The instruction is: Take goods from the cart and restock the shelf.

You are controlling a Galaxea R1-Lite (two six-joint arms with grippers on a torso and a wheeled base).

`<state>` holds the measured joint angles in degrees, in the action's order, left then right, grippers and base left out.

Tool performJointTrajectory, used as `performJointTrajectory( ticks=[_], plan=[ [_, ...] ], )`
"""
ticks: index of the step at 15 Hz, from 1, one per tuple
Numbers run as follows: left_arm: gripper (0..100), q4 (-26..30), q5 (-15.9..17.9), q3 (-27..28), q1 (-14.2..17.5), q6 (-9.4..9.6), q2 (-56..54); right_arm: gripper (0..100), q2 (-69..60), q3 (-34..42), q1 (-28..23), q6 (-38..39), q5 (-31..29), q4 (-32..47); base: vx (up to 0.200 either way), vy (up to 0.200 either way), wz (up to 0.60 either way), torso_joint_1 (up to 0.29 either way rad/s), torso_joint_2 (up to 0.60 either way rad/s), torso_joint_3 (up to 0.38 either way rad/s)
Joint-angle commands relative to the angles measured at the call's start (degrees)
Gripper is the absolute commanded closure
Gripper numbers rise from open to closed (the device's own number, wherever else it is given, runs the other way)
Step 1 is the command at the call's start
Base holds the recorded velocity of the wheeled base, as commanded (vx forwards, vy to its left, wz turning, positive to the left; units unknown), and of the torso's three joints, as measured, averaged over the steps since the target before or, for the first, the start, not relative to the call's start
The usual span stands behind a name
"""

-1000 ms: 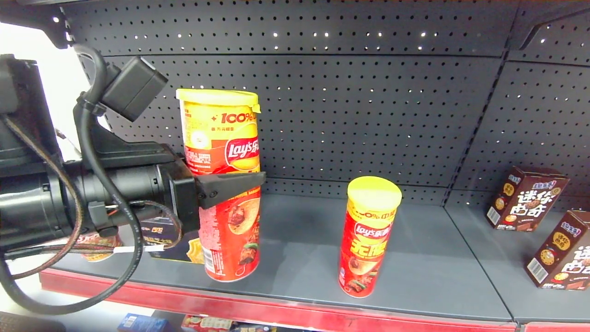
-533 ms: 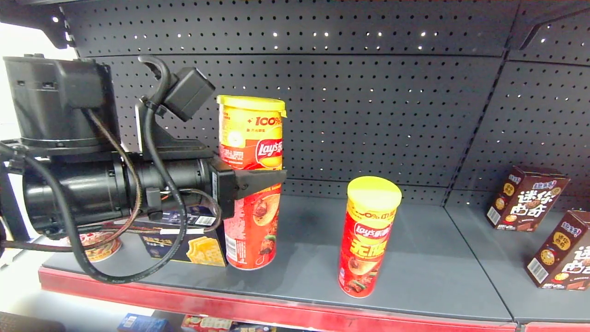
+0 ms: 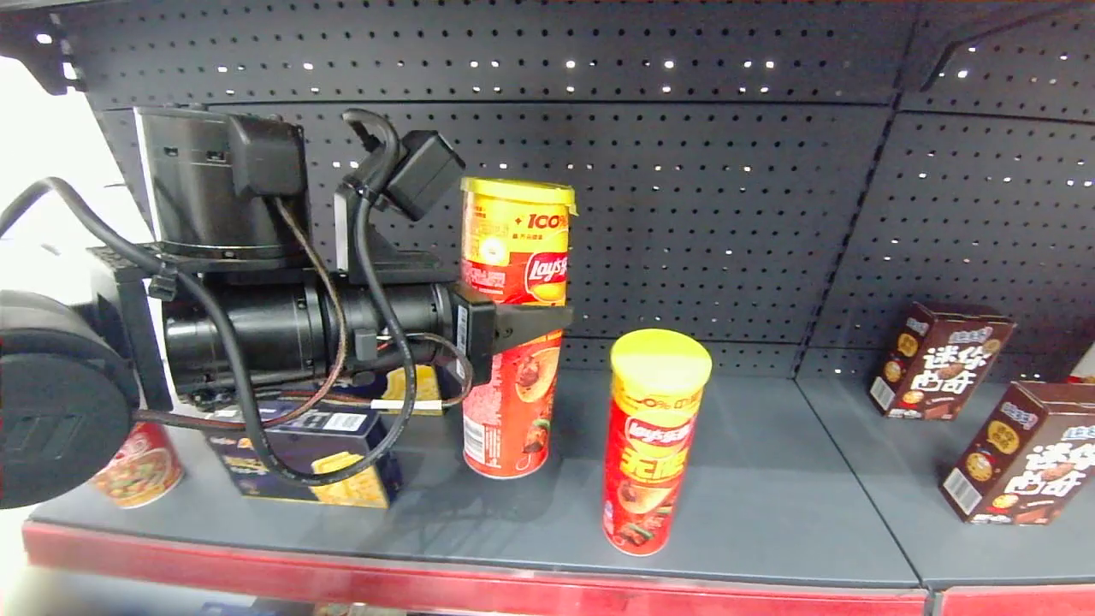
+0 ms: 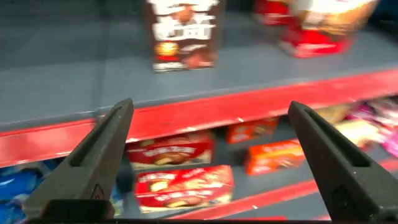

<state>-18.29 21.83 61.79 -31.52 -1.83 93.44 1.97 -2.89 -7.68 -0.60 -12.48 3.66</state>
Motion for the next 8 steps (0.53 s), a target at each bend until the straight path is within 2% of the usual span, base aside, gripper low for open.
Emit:
performJointTrajectory(
  ticks=[1, 8],
  plan=[
    [100, 0.18, -0.04, 0.78, -0.56, -0.11, 1.57, 0, 0.22, -0.01, 0.03, -0.02, 0.00, 0.03, 0.000, 0.000, 0.00, 0.000, 0.00, 0.000],
    [100, 0.18, -0.04, 3.07, 0.32, -0.02, 3.33, 0, 0.22, -0.01, 0.03, -0.02, 0.44, 0.03, 0.000, 0.000, 0.00, 0.000, 0.00, 0.000]
  ],
)
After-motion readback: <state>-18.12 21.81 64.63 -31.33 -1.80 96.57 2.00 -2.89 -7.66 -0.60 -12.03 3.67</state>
